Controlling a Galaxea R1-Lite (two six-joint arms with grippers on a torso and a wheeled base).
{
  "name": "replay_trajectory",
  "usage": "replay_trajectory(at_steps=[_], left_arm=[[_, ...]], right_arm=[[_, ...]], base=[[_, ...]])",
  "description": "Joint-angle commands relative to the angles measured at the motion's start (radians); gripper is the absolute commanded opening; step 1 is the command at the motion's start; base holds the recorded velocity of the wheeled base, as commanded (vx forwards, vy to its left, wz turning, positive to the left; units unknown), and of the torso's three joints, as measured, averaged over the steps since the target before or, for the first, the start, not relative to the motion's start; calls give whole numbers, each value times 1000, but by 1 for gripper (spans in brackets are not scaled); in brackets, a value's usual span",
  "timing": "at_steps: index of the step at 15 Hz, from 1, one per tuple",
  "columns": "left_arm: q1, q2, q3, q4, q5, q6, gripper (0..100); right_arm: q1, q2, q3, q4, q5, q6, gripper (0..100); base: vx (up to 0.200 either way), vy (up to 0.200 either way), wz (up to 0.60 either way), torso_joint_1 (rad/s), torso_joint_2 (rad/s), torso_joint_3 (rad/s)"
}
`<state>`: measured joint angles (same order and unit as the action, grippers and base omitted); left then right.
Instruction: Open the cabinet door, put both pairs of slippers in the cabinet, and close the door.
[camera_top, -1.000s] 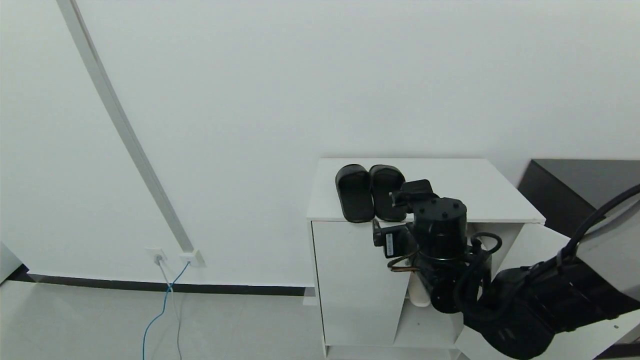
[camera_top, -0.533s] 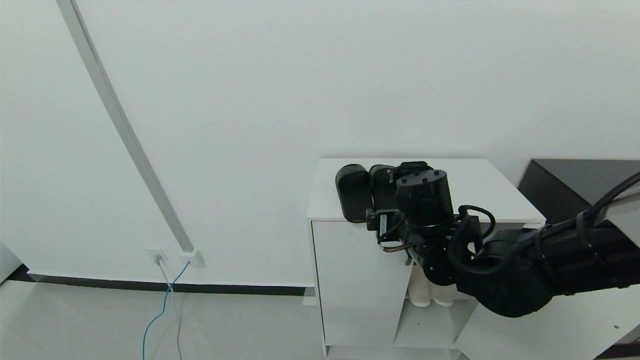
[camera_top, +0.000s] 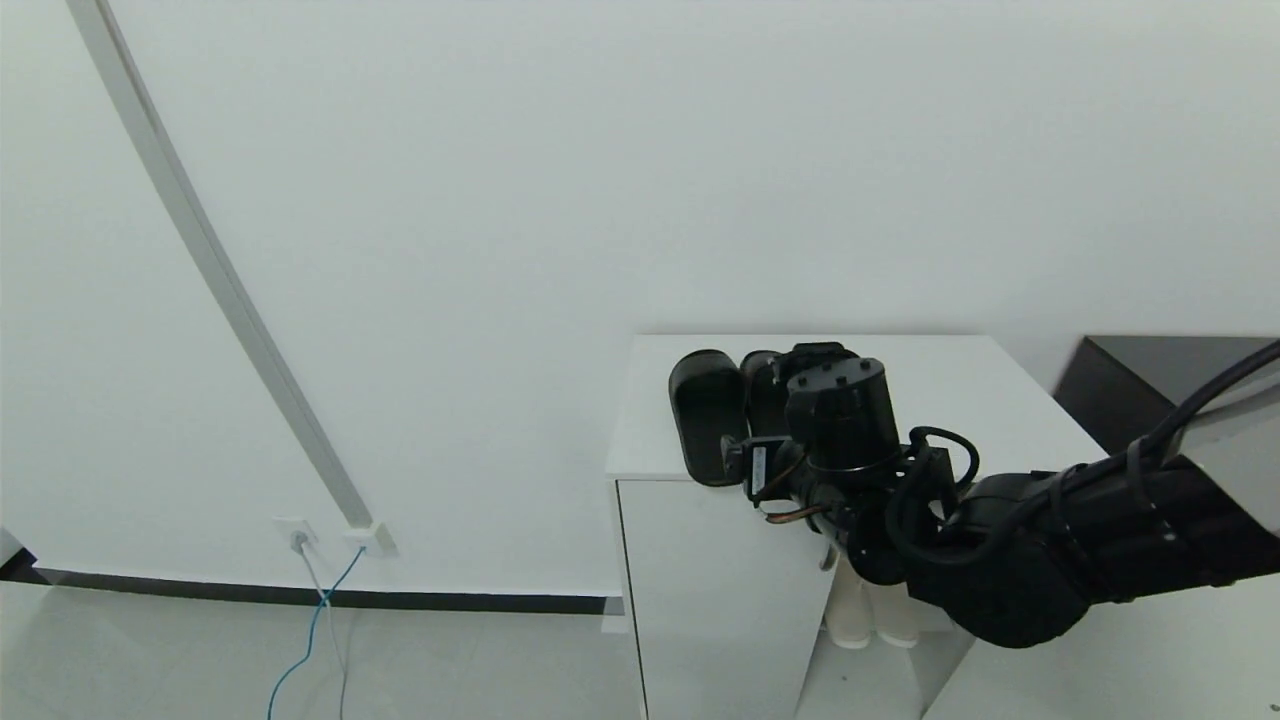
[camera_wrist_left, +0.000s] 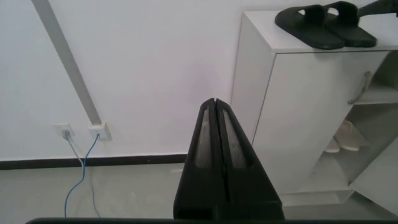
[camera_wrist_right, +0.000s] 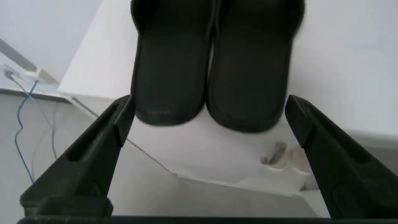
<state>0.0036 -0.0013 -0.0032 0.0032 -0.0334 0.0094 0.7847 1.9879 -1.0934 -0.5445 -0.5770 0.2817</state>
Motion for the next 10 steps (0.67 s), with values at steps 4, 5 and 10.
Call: replay_trajectory(at_steps=[4, 5, 10], left_arm=[[-1, 1, 0, 0, 0, 0, 0], [-1, 1, 0, 0, 0, -2, 0], [-1, 1, 0, 0, 0, -2, 0]], right_arm=[[-18, 83, -33, -28, -9, -12, 100], [-28, 108, -51, -42, -7, -13, 100], [-68, 218, -164, -83, -6, -39, 100]], base=[[0, 0, 0, 0, 0, 0], [0, 0, 0, 0, 0, 0], [0, 0, 0, 0, 0, 0]])
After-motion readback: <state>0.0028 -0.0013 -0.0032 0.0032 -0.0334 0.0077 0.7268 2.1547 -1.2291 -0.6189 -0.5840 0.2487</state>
